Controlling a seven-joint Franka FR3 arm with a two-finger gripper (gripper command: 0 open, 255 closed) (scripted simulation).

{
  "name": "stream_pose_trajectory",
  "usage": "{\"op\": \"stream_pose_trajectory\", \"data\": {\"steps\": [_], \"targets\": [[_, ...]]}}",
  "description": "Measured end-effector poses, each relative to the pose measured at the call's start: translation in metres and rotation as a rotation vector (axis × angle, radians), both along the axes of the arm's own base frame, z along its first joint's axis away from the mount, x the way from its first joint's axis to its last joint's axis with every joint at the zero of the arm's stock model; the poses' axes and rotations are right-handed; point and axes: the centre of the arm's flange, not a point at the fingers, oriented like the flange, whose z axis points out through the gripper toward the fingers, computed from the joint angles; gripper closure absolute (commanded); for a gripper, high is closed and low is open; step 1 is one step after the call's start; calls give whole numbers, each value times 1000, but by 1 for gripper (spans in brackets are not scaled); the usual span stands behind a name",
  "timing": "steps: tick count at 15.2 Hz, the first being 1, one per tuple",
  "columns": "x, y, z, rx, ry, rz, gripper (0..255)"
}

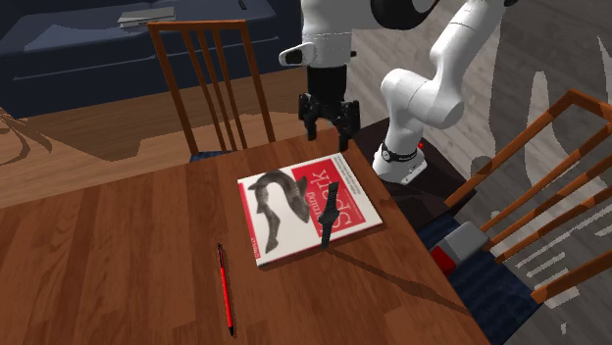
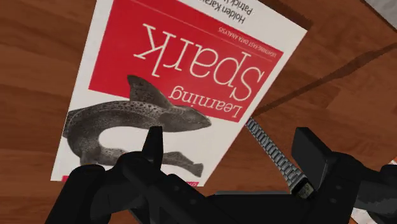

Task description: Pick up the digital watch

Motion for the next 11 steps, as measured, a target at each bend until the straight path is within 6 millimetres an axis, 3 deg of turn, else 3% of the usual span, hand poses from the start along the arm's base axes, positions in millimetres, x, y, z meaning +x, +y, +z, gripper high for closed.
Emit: {"op": "stream_pose_trajectory", "data": {"steps": [4,11], "targets": [[18,23,-14,88,-160,140,0],[54,68,-14,241,-439,382,0]]}}
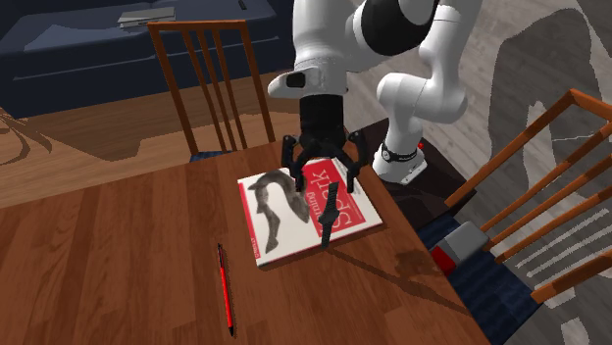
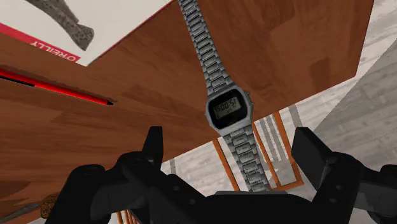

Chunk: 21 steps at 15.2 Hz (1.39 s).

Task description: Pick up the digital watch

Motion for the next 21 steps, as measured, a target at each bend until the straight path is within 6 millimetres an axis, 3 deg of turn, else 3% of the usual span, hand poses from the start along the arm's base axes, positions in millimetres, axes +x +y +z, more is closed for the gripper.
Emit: {"op": "stream_pose_trajectory", "data": {"steps": [3,10,11,21], "targets": [[6,17,-1,51,-96,83,0],[9,21,-34,60,-116,99,0],[9,20,-36,60,-116,99,255],[9,20,-37,61,-118,98,255]]}}
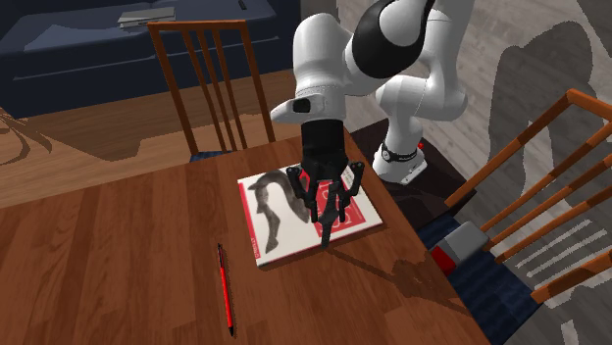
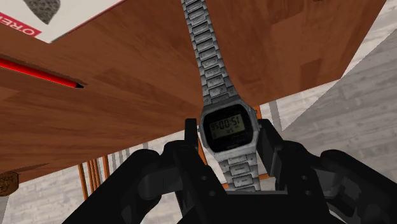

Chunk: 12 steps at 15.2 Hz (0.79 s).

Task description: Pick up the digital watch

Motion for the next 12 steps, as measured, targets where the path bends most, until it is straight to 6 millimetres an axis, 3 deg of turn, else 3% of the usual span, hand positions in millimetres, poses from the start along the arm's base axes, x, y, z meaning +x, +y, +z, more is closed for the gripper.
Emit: {"op": "stream_pose_trajectory", "data": {"steps": [12], "targets": [[0,1,57,-1,1,1,255]]}}
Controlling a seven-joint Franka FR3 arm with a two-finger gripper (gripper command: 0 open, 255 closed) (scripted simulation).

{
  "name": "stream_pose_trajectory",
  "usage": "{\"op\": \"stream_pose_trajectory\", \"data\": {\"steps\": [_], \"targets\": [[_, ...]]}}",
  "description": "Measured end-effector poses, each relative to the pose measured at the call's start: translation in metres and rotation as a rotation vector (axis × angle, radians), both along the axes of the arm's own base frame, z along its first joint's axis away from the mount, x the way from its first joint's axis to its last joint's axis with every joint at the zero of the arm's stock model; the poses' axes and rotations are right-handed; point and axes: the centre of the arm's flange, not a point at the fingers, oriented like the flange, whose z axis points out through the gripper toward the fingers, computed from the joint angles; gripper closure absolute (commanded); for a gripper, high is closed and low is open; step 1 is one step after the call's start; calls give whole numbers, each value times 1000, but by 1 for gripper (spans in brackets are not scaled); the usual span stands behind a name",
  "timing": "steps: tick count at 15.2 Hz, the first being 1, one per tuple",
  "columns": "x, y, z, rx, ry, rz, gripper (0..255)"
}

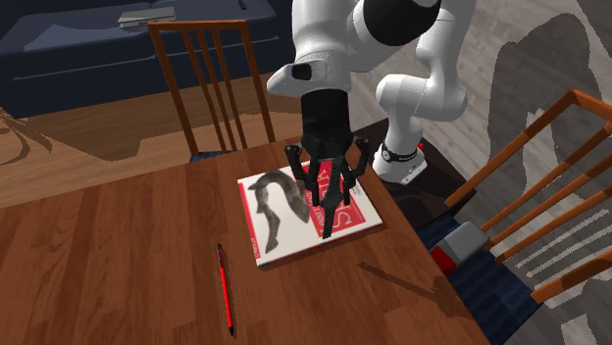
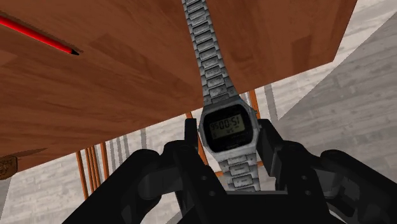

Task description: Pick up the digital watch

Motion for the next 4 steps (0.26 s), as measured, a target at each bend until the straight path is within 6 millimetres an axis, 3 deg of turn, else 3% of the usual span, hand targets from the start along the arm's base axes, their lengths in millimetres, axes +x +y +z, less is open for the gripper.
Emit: {"op": "stream_pose_trajectory", "data": {"steps": [4], "targets": [[1,0,20,0,0,0,255]]}}
